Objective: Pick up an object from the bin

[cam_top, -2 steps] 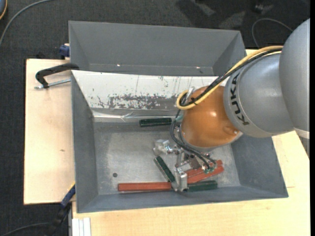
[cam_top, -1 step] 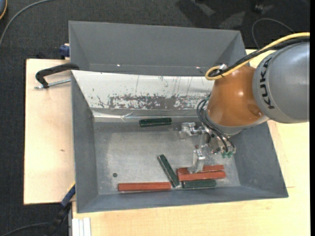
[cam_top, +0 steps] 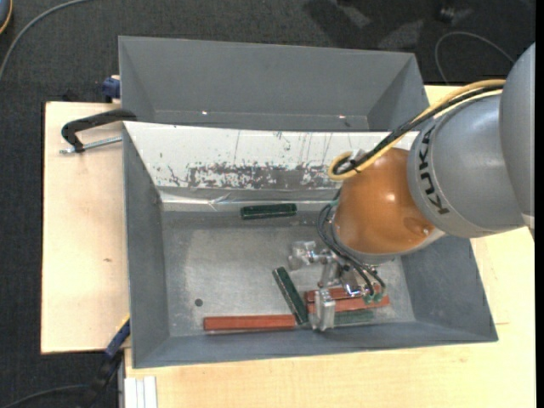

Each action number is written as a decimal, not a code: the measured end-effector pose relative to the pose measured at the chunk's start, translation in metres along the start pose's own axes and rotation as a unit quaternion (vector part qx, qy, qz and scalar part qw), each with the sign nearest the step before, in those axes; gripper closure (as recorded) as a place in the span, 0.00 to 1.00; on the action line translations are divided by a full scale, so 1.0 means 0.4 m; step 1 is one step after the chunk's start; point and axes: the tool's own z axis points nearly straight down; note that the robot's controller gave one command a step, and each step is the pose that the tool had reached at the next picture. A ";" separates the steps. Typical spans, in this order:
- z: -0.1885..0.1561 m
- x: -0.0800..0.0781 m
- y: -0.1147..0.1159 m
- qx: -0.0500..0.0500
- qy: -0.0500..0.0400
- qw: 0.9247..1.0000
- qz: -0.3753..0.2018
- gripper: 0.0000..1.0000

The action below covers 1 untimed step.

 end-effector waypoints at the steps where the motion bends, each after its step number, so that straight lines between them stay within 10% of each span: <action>1: -0.005 -0.003 -0.003 0.000 -0.002 1.000 0.001 1.00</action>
Offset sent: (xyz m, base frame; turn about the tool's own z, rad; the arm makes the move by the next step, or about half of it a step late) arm 0.0000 0.0000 0.0000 0.0000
